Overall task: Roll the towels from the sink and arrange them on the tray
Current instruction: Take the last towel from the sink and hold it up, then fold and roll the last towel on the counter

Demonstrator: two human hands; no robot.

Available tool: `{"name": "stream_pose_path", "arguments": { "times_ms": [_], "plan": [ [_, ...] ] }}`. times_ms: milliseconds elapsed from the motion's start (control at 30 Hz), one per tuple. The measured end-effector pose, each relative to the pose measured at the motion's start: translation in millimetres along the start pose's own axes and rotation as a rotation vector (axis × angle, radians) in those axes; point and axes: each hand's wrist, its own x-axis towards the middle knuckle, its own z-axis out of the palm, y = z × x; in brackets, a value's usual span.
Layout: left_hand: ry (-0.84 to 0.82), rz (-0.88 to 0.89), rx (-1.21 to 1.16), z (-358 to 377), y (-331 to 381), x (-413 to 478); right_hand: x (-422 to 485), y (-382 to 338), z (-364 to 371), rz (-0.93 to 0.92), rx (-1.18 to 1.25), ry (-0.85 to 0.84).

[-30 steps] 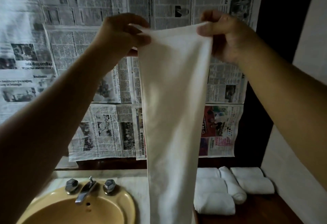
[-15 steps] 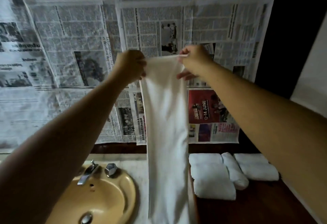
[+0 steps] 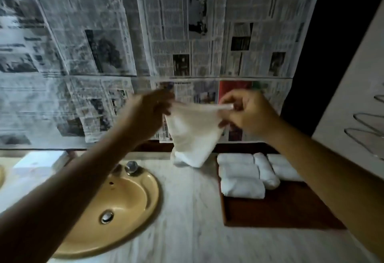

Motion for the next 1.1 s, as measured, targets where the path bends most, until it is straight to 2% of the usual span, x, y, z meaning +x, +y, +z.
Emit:
{"name": "stream_pose_path", "arguments": {
  "times_ms": [67, 200, 300, 367, 467, 733, 833, 1000, 1100],
  "plan": [
    [-0.158, -0.043, -0.083, 30.9, -6.4, -88.5, -70.3, 55.1, 44.6, 0.132, -0.054, -0.046],
    [-0.52, -0.29, -0.192, 99.3, -12.6, -274.2, -224.6, 157.5, 135.5, 0.423, -0.122, -0.077],
    [-0.806, -0.351, -0.191, 135.2, -9.8, -383.4, -324.5, 213.7, 183.7, 0.52, -0.244, -0.204],
    [-0.877, -0.37, -0.232, 145.3, -3.2, -424.9, -370.8, 234.3, 199.6, 0.563, -0.279, -0.203],
    [-0.859, -0.431, -0.274, 145.6, 7.0, -451.0, -406.8, 248.4, 209.0, 0.629, -0.293, -0.173],
    [-0.875, -0.493, -0.37, 146.8, 21.7, -472.5, -429.5, 251.0, 207.9, 0.502, -0.301, -0.21],
    [-0.846, -0.583, -0.434, 146.0, 25.8, -463.6, -416.4, 245.2, 205.4, 0.521, -0.286, -0.193],
    [-0.881, -0.927, -0.662, 134.6, 28.2, -417.6, -370.8, 215.7, 194.3, 0.801, -0.126, -0.135],
    [-0.772, -0.962, -0.804, 120.8, 19.8, -342.0, -296.4, 190.4, 174.8, 0.795, 0.057, -0.014]
  ]
}}
